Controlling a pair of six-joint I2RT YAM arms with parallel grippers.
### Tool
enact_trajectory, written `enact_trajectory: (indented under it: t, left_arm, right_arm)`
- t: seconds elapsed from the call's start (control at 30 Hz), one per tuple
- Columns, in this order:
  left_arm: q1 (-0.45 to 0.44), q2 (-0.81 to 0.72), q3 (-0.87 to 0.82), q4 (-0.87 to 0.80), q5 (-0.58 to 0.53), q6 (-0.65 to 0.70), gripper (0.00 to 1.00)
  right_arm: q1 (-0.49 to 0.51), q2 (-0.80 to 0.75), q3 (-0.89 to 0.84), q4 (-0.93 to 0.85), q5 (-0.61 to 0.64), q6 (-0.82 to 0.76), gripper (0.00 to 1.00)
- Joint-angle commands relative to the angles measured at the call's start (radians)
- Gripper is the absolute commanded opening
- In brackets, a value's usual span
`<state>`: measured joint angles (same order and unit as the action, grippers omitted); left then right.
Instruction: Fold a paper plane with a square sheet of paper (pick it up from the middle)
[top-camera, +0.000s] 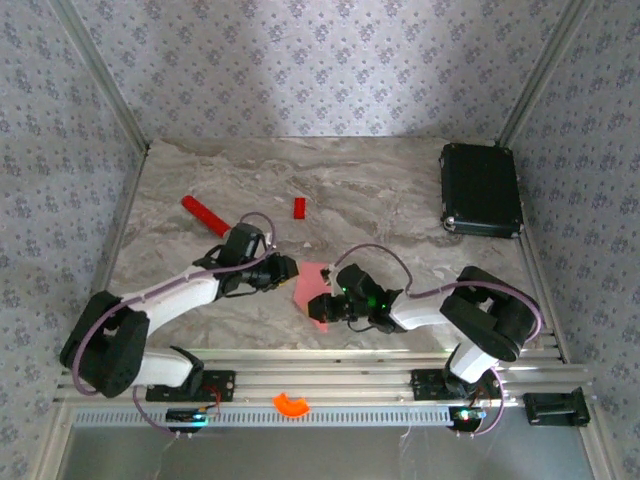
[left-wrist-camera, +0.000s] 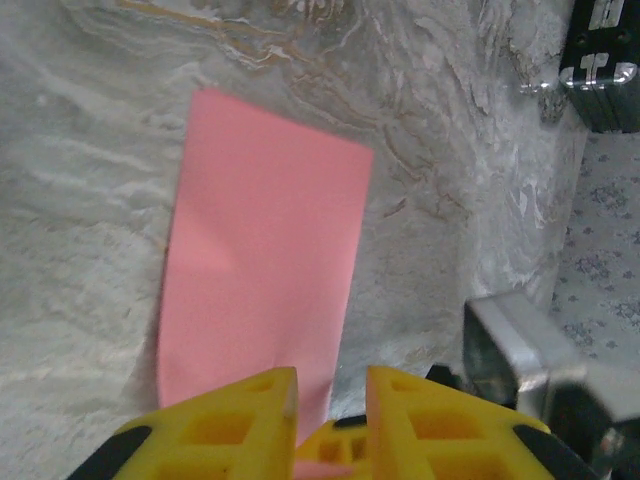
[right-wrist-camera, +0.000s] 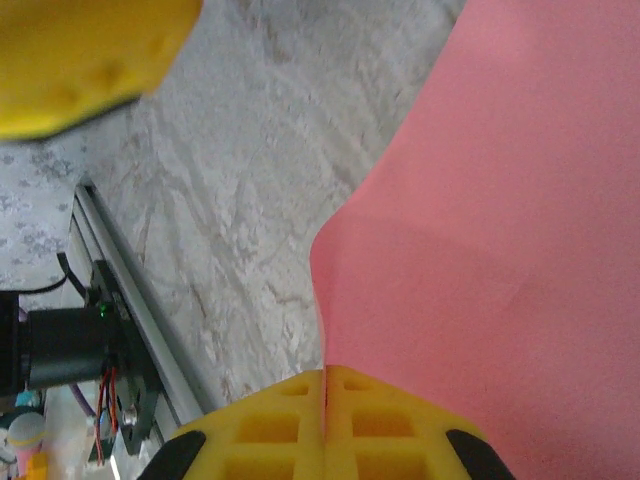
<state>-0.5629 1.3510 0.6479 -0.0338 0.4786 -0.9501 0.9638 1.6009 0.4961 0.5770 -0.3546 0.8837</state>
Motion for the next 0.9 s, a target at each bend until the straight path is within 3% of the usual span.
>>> enact_trajectory:
  t: [0.0, 0.43, 0.87]
  left_arm:
    - [-0.003, 0.059, 0.049, 0.025, 0.059, 0.03, 0.21]
    - [-0.058, 0.268, 0.089, 0.019, 0.063, 0.086, 0.1]
    - [-0.064, 0.25, 0.057, -0.004, 0.019, 0.097, 0.08]
  right_arm:
    - [0.028, 0.021, -0.016, 0.041, 0.026, 0.03, 0.0]
    - [0.039, 0.032, -0.014, 0.055, 0.032, 0.041, 0.0]
    - [-0.001, -0.019, -0.021, -0.009, 0.052, 0.028, 0.0]
